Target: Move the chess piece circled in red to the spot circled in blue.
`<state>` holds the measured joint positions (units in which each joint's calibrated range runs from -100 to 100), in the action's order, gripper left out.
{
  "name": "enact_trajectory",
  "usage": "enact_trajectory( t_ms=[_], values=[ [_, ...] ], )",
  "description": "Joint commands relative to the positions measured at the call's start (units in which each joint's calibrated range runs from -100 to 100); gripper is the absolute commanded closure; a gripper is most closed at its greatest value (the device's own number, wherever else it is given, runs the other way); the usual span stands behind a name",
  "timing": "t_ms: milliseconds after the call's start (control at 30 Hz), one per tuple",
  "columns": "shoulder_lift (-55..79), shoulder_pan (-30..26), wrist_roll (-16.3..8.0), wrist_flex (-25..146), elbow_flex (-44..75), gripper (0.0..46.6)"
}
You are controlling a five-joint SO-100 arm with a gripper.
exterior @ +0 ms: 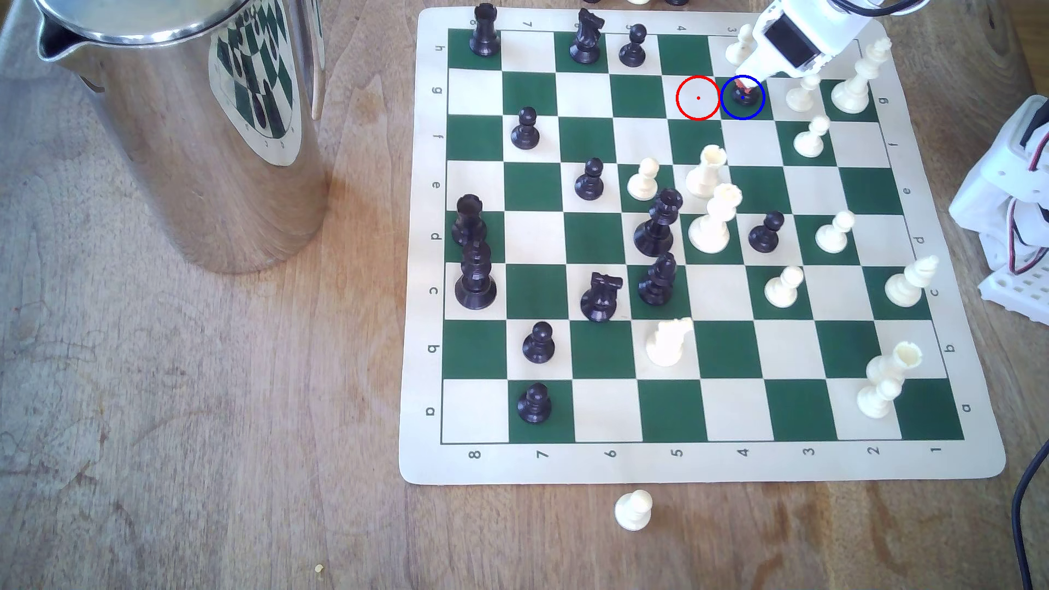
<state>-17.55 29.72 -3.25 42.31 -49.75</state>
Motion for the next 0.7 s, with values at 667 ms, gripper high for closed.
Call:
enact_trajectory(
  t_ms=[667],
  values=[
    [-15.13,0.51,1.37,14.36,1.79,32.0]
  ],
)
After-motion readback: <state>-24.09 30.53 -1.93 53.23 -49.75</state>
